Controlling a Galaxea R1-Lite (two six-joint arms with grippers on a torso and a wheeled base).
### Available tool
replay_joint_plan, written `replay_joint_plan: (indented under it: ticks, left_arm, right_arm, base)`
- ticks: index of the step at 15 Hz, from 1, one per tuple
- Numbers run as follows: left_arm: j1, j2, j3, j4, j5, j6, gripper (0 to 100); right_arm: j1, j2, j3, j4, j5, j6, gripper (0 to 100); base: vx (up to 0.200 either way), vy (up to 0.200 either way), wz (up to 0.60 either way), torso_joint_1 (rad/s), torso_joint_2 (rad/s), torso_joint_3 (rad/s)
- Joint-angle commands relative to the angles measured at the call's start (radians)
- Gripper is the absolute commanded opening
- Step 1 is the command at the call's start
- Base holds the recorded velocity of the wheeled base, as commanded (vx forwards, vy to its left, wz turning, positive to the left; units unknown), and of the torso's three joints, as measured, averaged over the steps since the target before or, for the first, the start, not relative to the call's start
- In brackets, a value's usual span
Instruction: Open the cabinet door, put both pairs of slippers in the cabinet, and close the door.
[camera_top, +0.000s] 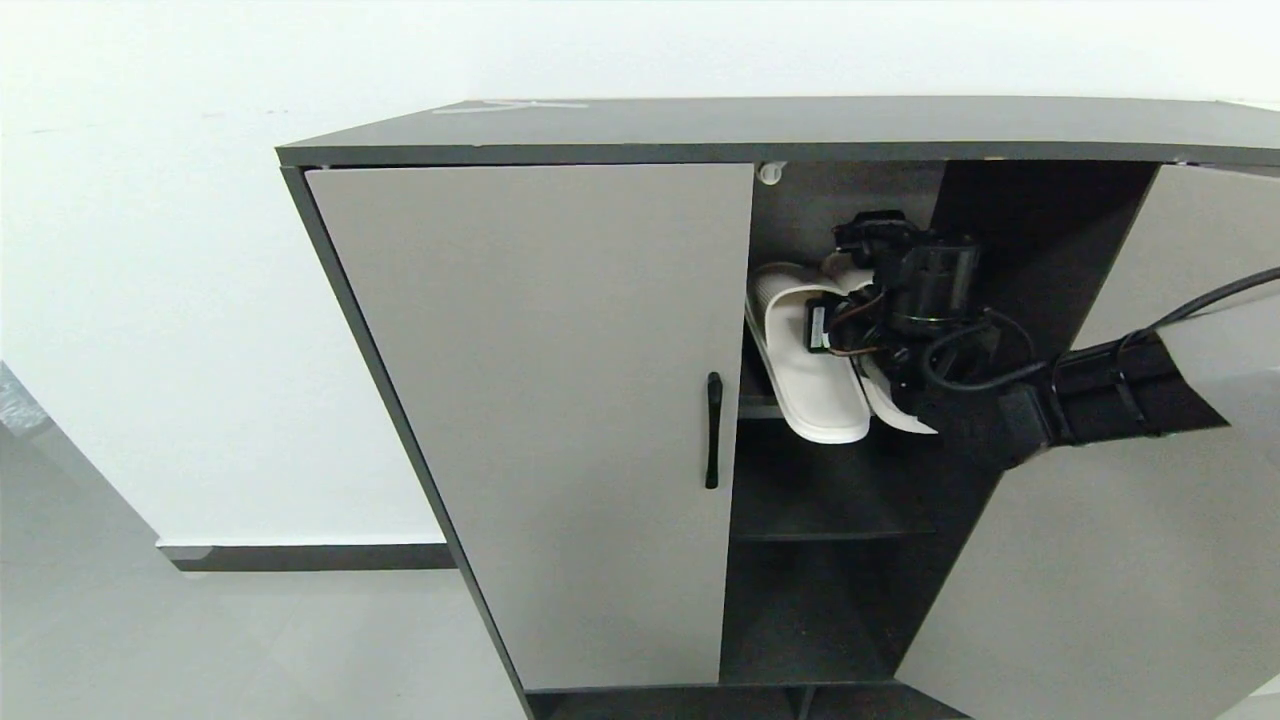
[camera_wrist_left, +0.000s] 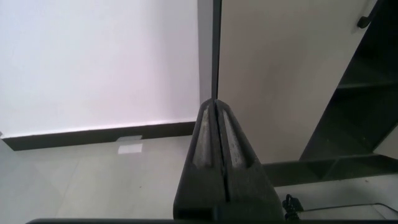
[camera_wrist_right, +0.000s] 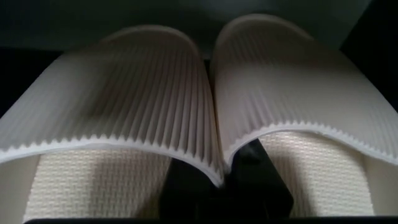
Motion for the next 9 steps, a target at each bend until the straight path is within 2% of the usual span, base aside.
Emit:
replay_joint_plan:
  ticks: [1,6,9]
  left_arm:
    - [0.0,0.002,0.0,0.0,0.0,0.0,0]
    - [0.0,0.002,0.0,0.0,0.0,0.0,0]
    - [0.0,0.002,0.0,0.0,0.0,0.0,0]
  right_arm:
    - [-0.018,0.046,-0.108,0.064,0.001,0.004,0]
    - [-0.037,0.072,-0.238,0.179,0.001,0.004,0]
    - [-0.038,0.084,-0.251,0.21,0.004,0.007,0]
  base:
    - [0.0,0.0,0.0,0.0,0.0,0.0]
    - [0.0,0.0,0.0,0.0,0.0,0.0]
    - [0.0,0.0,0.0,0.0,0.0,0.0]
